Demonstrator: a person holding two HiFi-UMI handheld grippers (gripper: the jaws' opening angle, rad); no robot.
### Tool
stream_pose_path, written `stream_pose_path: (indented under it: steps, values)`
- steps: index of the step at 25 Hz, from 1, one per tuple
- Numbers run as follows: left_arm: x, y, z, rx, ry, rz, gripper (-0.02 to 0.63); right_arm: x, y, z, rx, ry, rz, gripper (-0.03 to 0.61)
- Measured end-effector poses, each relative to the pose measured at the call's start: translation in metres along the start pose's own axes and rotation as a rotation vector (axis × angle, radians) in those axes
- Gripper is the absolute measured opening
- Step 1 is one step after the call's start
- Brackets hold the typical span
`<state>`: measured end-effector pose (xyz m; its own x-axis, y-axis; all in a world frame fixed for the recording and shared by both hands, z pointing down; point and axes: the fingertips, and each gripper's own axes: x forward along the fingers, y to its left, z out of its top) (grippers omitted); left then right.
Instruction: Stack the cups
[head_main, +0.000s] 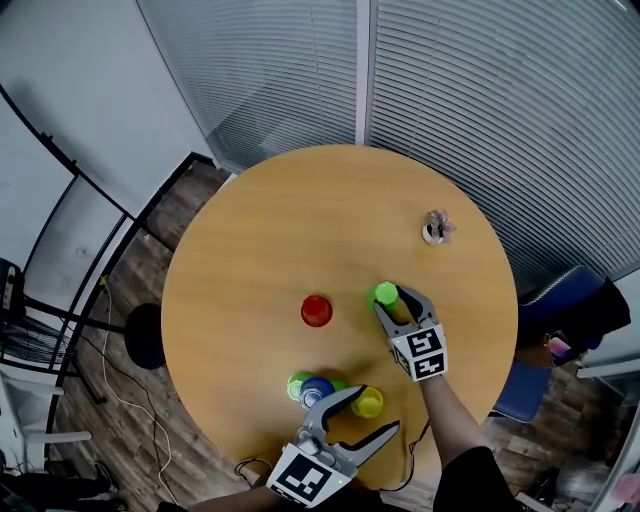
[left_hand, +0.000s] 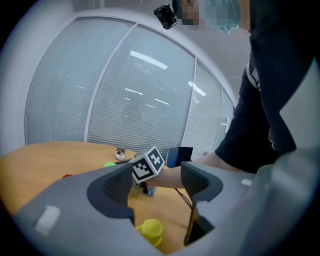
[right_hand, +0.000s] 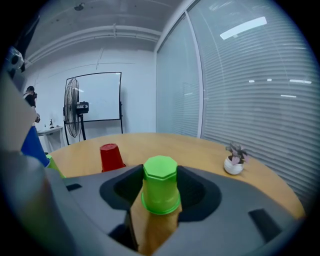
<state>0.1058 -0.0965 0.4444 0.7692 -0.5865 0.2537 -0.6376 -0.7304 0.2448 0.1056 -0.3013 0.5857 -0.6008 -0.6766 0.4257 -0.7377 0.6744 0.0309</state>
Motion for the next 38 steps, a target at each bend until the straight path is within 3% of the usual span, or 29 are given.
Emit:
stream_pose_path:
  steps: [4, 7, 10, 19, 25, 38]
  values:
    - [-0.006, -0.004, 0.0, 0.05, -0.007, -0.016, 0.305, -0.016, 0.004, 0.012, -0.007, -0.018, -0.015, 0.218]
    - [-0.011, -0.005, 0.003, 0.024, -0.021, -0.011, 0.305, -0.028, 0.01, 0.02, -0.007, -0.031, -0.024, 0.219]
    - [-0.017, -0.009, 0.001, 0.073, -0.026, -0.041, 0.305, -0.044, 0.018, 0.027, 0.005, -0.043, -0.035, 0.219]
    - [-0.045, -0.012, 0.005, 0.085, -0.046, -0.04, 0.305, -0.097, 0.063, 0.045, 0.044, -0.094, -0.033, 0.219]
    - [-0.069, -0.014, -0.002, 0.119, -0.046, -0.052, 0.305, -0.129, 0.102, 0.042, 0.095, -0.087, -0.033, 0.219]
    - [-0.11, -0.024, -0.006, 0.091, -0.059, -0.069, 0.305, -0.167, 0.162, 0.026, 0.086, -0.089, -0.098, 0.219]
